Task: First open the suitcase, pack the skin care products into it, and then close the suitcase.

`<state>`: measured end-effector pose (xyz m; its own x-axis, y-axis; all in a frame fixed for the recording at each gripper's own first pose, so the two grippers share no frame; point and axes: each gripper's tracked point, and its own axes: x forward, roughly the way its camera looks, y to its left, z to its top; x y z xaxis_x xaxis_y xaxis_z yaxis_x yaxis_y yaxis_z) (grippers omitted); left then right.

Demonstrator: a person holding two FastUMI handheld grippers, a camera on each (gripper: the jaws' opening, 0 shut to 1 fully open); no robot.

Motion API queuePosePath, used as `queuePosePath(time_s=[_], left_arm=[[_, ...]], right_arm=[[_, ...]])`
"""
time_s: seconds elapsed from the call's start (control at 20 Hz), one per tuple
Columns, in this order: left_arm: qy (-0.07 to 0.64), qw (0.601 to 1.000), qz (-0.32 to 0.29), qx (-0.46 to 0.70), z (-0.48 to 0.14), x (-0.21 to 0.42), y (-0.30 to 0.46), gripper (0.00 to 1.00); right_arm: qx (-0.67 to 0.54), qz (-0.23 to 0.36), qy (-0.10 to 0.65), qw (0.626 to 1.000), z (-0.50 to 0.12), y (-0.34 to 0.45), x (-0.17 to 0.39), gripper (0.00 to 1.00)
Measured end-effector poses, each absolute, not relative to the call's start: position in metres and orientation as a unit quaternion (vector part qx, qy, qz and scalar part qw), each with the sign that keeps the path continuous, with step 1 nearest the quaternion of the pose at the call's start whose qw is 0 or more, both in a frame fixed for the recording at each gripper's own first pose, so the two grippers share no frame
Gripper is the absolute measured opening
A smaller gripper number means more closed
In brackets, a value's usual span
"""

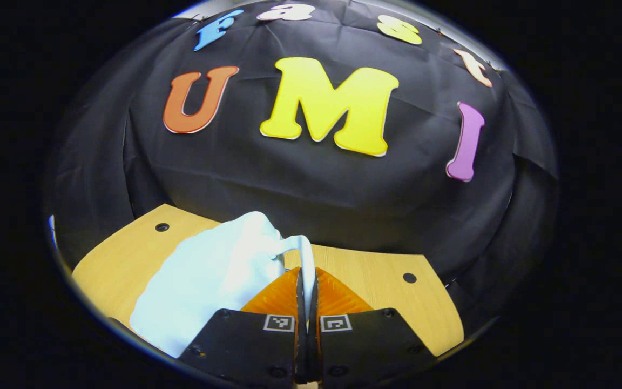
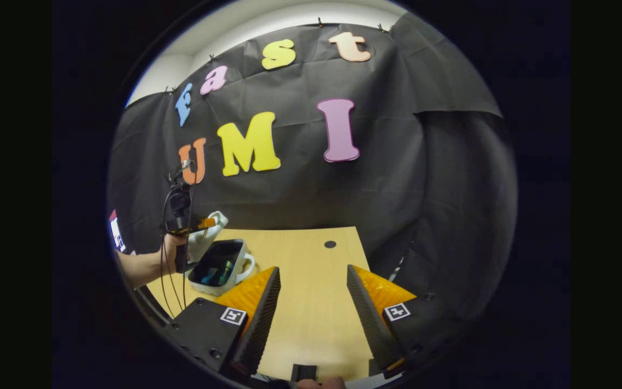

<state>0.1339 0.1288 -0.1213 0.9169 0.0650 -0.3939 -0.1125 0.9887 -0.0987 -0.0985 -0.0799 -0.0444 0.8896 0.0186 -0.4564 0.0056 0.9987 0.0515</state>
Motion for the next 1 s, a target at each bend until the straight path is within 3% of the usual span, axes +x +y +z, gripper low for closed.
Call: queuePosePath(time_s=[0.4,0.7,0.85,0.9,0.95,1.0], left_arm=[[0.267,0.963,0.016,0.011,-0.226,0.147,0.082,0.04],[0.278,0.958,0.023,0.072,-0.249,0.148,0.069,0.04],[0.269,0.957,0.023,0.106,-0.254,0.149,0.065,0.08],[0.269,0.957,0.019,0.105,-0.254,0.148,0.063,0.08],[0.269,0.958,0.008,0.096,-0.255,0.148,0.059,0.11],[0.269,0.960,-0.001,0.075,-0.256,0.147,0.052,0.23]], right_arm=[[0.010,-0.017,0.251,0.968,-0.044,-0.095,-0.105,0.74],[0.010,-0.016,0.257,0.966,-0.047,-0.092,-0.101,0.75],[0.009,-0.015,0.255,0.967,-0.046,-0.092,-0.098,0.70],[0.009,-0.015,0.254,0.967,-0.046,-0.092,-0.097,0.75],[0.012,-0.013,0.253,0.967,-0.047,-0.091,-0.096,0.70],[0.017,-0.011,0.253,0.967,-0.048,-0.090,-0.094,0.74]])
